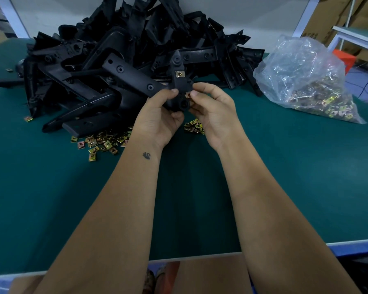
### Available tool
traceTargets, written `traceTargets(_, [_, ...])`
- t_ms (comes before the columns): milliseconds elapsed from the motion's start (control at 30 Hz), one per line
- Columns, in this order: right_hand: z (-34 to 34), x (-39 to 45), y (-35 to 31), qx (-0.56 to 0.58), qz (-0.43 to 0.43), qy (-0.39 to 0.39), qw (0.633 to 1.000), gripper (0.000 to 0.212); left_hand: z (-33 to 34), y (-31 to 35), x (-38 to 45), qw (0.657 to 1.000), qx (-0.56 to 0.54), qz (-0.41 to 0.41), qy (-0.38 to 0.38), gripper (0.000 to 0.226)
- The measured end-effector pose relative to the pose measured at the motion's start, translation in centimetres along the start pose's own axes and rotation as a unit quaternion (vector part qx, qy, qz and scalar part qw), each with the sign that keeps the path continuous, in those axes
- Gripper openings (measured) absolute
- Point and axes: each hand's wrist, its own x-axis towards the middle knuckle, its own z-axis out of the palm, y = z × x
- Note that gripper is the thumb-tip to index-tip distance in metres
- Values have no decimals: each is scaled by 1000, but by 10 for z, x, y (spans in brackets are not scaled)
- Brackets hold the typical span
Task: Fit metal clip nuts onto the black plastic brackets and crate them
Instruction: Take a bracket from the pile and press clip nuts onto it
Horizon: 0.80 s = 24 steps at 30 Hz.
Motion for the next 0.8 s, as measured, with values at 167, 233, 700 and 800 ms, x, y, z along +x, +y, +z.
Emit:
traceTargets(167, [2, 0, 1, 6, -2, 11, 1000, 16, -1, 1, 0, 1000, 7, 22, -12, 20])
traceTargets(233, [1, 1, 1, 12, -2, 23, 1000, 17, 1, -1, -2, 999, 20, 32, -21, 18])
traceTargets(700, [8, 1, 12, -131, -67, 87, 985, 4, 7, -5, 1, 998, 16, 44, 43, 39])
traceTargets(800, [10, -1, 15, -241, -113, 82, 960, 10, 5, -6, 4, 997, -20, 48, 58, 43])
